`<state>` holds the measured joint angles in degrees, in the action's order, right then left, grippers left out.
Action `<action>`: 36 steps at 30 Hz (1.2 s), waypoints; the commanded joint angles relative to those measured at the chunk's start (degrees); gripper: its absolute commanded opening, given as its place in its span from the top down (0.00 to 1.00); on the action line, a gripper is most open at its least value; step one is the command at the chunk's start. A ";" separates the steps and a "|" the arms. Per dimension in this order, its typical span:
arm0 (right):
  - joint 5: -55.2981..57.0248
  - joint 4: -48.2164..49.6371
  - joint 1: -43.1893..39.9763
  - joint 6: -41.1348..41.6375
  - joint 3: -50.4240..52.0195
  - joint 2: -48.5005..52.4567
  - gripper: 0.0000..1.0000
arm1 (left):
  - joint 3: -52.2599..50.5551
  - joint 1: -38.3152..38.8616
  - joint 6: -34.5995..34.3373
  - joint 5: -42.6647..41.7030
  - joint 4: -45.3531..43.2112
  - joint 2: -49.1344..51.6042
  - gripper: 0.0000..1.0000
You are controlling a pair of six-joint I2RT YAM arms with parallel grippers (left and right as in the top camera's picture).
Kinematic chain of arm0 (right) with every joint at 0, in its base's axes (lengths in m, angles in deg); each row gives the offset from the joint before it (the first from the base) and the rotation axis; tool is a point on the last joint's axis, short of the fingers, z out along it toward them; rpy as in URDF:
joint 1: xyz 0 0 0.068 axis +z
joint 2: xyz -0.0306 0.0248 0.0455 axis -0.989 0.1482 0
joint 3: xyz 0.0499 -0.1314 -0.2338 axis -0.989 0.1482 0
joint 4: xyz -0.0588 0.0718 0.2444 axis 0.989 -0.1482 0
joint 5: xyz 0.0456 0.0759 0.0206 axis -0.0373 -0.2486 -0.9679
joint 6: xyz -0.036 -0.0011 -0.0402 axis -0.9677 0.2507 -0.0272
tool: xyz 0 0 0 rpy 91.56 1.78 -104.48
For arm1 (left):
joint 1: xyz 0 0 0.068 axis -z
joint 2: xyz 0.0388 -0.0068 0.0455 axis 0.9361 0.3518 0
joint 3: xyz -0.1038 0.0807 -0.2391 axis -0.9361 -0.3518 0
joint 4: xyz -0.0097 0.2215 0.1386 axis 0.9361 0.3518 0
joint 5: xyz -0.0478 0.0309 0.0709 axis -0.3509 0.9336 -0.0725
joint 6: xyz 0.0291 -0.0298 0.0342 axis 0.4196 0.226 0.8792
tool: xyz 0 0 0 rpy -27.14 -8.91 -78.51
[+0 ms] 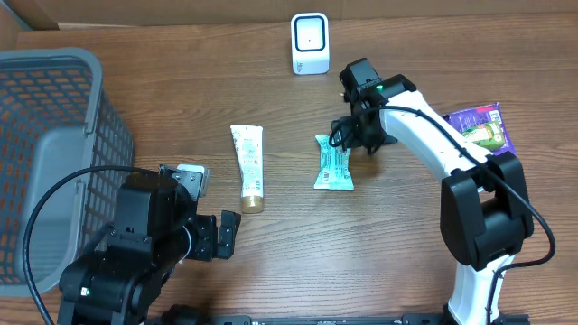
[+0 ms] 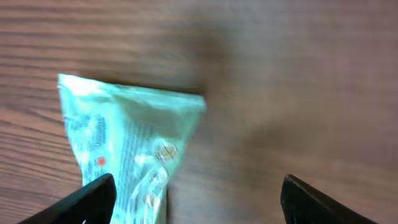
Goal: Scan the item barcode
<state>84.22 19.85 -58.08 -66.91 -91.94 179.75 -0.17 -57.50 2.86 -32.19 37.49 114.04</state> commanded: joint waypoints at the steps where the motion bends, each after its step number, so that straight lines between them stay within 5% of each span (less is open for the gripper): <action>1: -5.53 3.78 -1.53 -16.61 -0.68 -1.03 0.15 | 0.09 -0.26 -0.57 0.61 -0.17 -0.02 0.00; 9: -12.09 6.47 0.98 -18.12 -0.68 -0.92 0.20 | 0.09 -0.26 -0.57 0.61 -0.17 -0.02 0.00; 14: -11.96 10.08 6.71 -18.84 -0.68 -0.44 0.52 | 0.09 -0.26 -0.57 0.61 -0.17 -0.02 0.00; 16: -11.85 11.08 8.11 -18.60 -0.68 0.44 0.56 | 0.09 -0.26 -0.57 0.61 -0.17 -0.02 0.00; 36: 1.90 9.68 2.21 -2.62 -0.68 4.46 0.61 | 0.09 -0.26 -0.57 0.61 -0.17 -0.02 0.00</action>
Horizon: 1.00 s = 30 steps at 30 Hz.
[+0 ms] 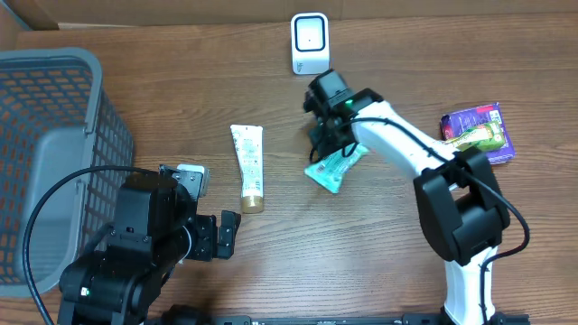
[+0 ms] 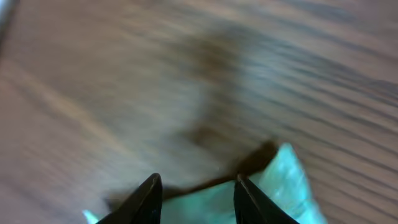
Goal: Scan the item barcode
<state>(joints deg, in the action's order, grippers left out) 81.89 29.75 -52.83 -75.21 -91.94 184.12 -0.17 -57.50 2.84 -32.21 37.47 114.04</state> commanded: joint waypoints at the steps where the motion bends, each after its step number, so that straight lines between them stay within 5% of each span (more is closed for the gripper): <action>1: 4.44 -0.48 -3.96 6.71 -0.68 0.09 0.60 | 0.09 -0.26 -0.55 0.63 -0.15 -0.02 0.01; 6: 3.26 -3.37 -7.61 7.72 -0.85 0.07 0.59 | 0.09 -0.26 -0.55 0.63 -0.15 -0.02 0.01; 9: 0.00 -7.15 -9.40 7.74 -2.12 0.07 0.47 | 0.09 -0.26 -0.55 0.63 -0.15 -0.02 0.00; 17: -24.98 -14.03 -16.63 7.21 -3.19 0.09 0.35 | 0.09 -0.26 -0.55 0.63 -0.15 -0.02 0.00; 30: -29.11 -5.22 -17.35 2.73 6.64 0.35 0.27 | 0.09 -0.26 -0.55 0.63 -0.15 -0.02 0.00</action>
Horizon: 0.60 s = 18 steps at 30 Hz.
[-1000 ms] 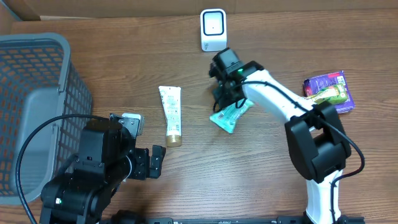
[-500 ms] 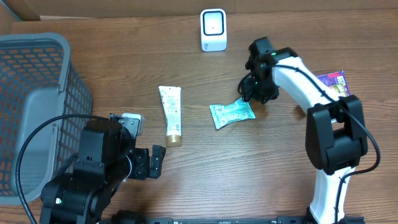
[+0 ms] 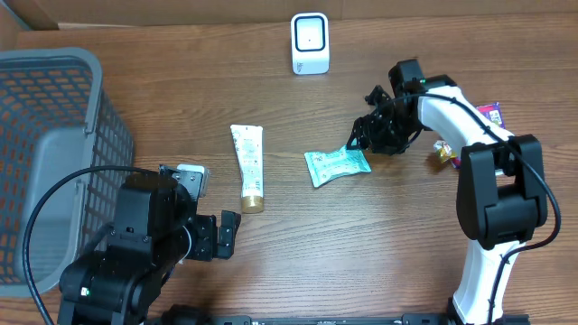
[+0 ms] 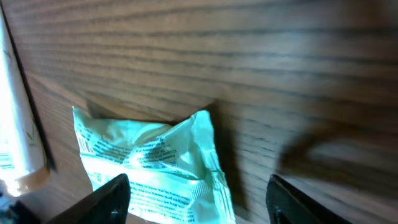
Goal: Scan the item barcode
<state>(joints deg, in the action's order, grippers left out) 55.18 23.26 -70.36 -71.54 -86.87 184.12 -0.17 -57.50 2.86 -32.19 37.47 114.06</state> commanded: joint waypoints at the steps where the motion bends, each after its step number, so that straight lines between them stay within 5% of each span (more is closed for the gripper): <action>1: -2.40 1.60 0.17 -0.94 1.88 0.52 0.28 | 0.09 -0.26 -0.57 0.61 -0.15 -0.04 0.00; 8: -6.05 4.74 0.85 -3.34 5.31 1.16 0.30 | 0.09 -0.26 -0.57 0.61 -0.15 -0.04 0.01; 18: -3.58 6.51 4.66 -3.74 7.74 1.16 0.50 | 0.09 -0.26 -0.57 0.61 -0.15 -0.04 0.01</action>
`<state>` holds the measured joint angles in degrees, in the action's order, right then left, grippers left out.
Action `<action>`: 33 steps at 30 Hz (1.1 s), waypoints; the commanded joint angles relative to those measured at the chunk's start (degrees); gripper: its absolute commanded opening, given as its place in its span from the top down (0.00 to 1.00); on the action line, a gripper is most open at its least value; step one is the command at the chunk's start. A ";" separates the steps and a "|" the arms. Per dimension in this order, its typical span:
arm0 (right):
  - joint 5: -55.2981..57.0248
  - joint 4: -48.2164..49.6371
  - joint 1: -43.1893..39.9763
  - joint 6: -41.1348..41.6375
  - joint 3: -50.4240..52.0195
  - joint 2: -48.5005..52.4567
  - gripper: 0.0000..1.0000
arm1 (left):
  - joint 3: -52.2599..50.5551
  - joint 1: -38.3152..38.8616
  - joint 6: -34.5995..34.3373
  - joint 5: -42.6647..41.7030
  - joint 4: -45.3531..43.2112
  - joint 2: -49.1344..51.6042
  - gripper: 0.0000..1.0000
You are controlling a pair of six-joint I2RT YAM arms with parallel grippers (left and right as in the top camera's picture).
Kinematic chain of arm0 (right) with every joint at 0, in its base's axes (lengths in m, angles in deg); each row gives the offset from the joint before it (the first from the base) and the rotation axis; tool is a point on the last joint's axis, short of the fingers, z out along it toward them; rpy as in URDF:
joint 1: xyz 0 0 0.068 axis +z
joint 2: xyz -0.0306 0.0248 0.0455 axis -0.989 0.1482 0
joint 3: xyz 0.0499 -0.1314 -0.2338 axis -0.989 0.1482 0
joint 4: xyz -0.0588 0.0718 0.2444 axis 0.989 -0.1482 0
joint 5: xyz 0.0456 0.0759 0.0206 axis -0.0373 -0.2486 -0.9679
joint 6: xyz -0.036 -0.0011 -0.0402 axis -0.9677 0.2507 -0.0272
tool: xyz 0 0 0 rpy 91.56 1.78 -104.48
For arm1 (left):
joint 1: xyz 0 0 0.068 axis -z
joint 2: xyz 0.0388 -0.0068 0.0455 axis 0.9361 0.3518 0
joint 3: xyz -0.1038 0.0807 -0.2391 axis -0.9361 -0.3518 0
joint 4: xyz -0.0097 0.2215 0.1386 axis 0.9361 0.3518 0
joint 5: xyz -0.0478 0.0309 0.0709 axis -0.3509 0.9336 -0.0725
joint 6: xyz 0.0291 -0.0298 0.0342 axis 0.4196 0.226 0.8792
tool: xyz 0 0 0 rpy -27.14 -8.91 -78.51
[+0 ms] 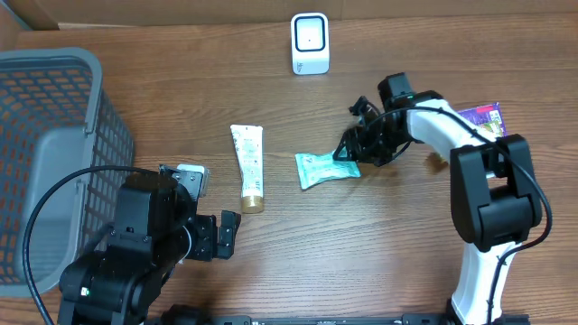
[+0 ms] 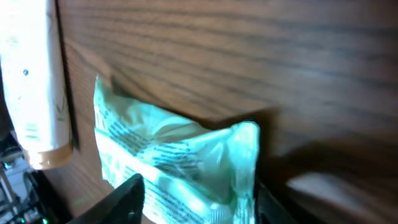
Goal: Scan the item barcode
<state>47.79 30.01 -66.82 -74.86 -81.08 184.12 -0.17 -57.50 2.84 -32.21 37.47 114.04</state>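
Observation:
A crumpled teal packet (image 1: pixel 323 169) lies mid-table, its printed side showing in the right wrist view (image 2: pixel 174 162). My right gripper (image 1: pixel 349 152) is low at the packet's right end, open, its two fingers either side of that end (image 2: pixel 196 208). The white scanner (image 1: pixel 310 42) stands at the far edge, behind the packet. My left gripper (image 1: pixel 221 235) rests open near the front left, holding nothing.
A white tube with a gold cap (image 1: pixel 247 167) lies left of the packet, also seen in the wrist view (image 2: pixel 31 81). A purple packet (image 1: pixel 483 125) lies at the right, partly behind the right arm. A grey basket (image 1: pixel 54 153) fills the left side.
My right gripper has moved left from beside the packet onto its right end, and its fingers stand closer together. The packet sits slightly further left. The left arm is unchanged.
First my right gripper hung open over the packet's top end, the packet lying upright. Then it was narrowed on the packet, which had swung to a slant. Later the packet lay crosswise and free, the gripper open to its right. Now the fingers flank its right end.

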 commanded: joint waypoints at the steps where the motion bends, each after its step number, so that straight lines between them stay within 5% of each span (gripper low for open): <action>1: 3.91 -0.24 1.16 -0.42 1.97 1.16 0.52 | 0.09 -0.26 -0.55 0.63 -0.15 -0.02 0.01; 13: 3.93 3.13 1.14 -0.13 4.13 2.56 0.96 | 0.09 -0.26 -0.55 0.63 -0.15 -0.02 0.00; 33: -3.10 -9.42 -6.36 0.44 -9.42 -0.92 0.96 | 0.09 -0.26 -0.55 0.63 -0.15 -0.02 0.00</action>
<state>44.55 21.09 -73.66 -72.35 -87.68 185.96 -0.17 -57.50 2.84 -32.21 37.49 114.04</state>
